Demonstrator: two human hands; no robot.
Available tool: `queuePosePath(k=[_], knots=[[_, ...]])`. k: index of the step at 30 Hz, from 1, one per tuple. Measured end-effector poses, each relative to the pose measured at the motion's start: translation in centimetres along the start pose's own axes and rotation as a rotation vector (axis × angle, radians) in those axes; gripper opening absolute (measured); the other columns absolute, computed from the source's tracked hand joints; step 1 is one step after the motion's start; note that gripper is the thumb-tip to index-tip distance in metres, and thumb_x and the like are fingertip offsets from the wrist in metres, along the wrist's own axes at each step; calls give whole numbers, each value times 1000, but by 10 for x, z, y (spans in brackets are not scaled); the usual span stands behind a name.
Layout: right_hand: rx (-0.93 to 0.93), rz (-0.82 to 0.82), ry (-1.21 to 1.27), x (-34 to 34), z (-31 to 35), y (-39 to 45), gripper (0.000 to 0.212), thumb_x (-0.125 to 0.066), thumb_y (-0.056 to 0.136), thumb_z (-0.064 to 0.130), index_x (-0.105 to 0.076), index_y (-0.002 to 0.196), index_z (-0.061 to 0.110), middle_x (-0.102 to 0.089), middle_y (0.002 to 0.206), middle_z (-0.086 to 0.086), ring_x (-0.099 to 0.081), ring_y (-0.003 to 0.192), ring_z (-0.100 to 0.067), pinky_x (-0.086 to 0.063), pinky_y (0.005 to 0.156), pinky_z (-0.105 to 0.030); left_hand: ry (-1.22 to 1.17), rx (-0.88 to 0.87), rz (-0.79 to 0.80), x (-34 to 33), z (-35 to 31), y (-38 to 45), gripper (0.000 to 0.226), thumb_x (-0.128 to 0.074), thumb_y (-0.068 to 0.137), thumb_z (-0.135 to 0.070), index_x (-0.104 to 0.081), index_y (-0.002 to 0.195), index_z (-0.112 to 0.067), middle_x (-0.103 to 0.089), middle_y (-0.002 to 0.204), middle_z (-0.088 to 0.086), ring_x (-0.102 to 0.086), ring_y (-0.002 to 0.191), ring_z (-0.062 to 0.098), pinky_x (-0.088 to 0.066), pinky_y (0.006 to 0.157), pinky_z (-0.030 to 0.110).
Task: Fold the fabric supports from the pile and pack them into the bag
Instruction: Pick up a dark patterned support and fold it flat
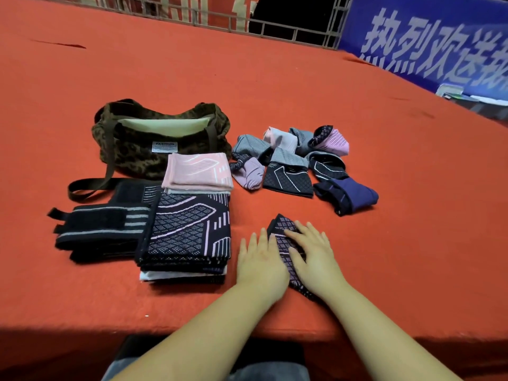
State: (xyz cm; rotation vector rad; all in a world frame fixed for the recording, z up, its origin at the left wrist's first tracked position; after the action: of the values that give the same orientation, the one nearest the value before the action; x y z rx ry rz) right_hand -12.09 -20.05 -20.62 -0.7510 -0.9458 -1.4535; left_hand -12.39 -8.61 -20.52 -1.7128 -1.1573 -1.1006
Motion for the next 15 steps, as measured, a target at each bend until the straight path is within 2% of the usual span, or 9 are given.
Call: queuePosePath(k=[4,5,7,10,12,14,15], knots=[[-376,-96,-69,6,-25,-26,72,-47,91,51,-18,150,20,-7,159,-4,-2,147,-19,0,117,-38,30,37,16,-9,7,-2,61,-23,101,-33,3,151,-9,7,160,8,3,147,22,2,118,39],[-472,-105,-83,7,-30,-33,80,-46,89,58,-16,150,16,-6,159,-7,-1,147,-20,0,117,-40,26,39,14,-10,7,-3,62,-22,101,-34,3,151,-9,8,159,8,4,147,21,2,118,39],[-565,-122,-74,8,-33,-42,83,-47,84,65,-26,147,14,-9,159,-10,-1,147,-22,0,117,-42,36,36,14,-10,6,-4,62,-22,101,-35,4,151,-8,8,159,8,5,147,21,3,118,39],[-565,-190,30,9,-29,-44,59,-58,82,58,-51,126,18,-21,156,-8,-6,146,-22,-1,116,-41,25,50,20,-10,5,-6,62,-22,101,-35,4,151,-8,8,159,8,5,147,21,3,118,40],[-561,-237,80,8,-26,-44,44,-65,81,49,-59,111,17,-33,151,-6,-16,144,-22,-5,116,-39,25,59,18,-9,4,-7,62,-23,101,-33,3,151,-8,6,160,8,4,147,22,3,118,40],[-505,-338,190,11,-21,-43,31,-70,80,36,-61,101,15,-51,135,-7,-37,133,-24,-20,111,-38,-21,73,15,-7,3,-5,63,-27,99,-31,0,151,-9,2,160,8,2,147,23,2,119,40],[-460,-380,294,13,-16,-43,25,-71,81,29,-59,97,15,-60,122,-7,-50,121,-25,-33,102,-36,-74,84,13,-6,3,-4,63,-31,98,-29,-3,151,-10,-1,160,8,-1,147,23,0,119,40]])
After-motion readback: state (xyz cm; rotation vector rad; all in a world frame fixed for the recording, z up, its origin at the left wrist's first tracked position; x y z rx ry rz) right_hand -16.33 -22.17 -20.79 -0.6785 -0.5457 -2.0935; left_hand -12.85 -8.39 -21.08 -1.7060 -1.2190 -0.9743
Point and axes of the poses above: each hand's wrist, its own y-axis towards the middle knuckle, its own x-axis out of the back of the hand, z = x × y, the point moved 5 cm from there along y, towards the middle knuckle
